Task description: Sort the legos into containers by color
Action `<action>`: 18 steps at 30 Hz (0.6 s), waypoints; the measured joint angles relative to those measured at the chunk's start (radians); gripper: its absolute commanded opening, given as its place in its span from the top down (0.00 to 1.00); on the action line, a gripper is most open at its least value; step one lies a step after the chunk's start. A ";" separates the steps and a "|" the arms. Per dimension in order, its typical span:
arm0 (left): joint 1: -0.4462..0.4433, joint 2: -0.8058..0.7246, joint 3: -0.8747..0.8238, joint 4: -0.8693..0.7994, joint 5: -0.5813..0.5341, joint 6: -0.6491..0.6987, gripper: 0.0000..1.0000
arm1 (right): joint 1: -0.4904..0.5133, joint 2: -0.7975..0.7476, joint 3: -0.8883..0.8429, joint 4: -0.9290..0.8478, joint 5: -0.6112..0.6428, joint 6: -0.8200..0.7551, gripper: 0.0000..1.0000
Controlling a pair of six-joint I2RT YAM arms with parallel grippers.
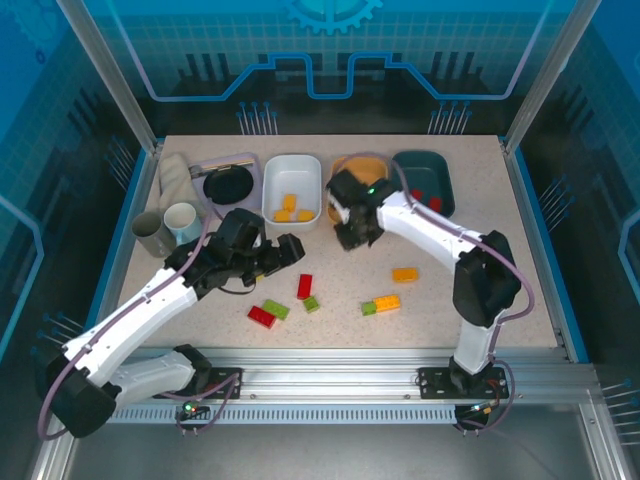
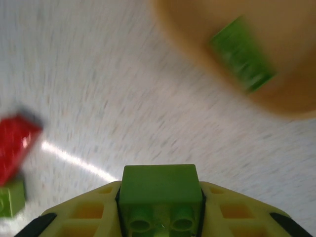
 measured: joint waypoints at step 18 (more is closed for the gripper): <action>-0.002 0.250 0.245 0.072 -0.011 0.101 0.01 | -0.182 0.460 0.475 -0.105 0.008 0.175 0.59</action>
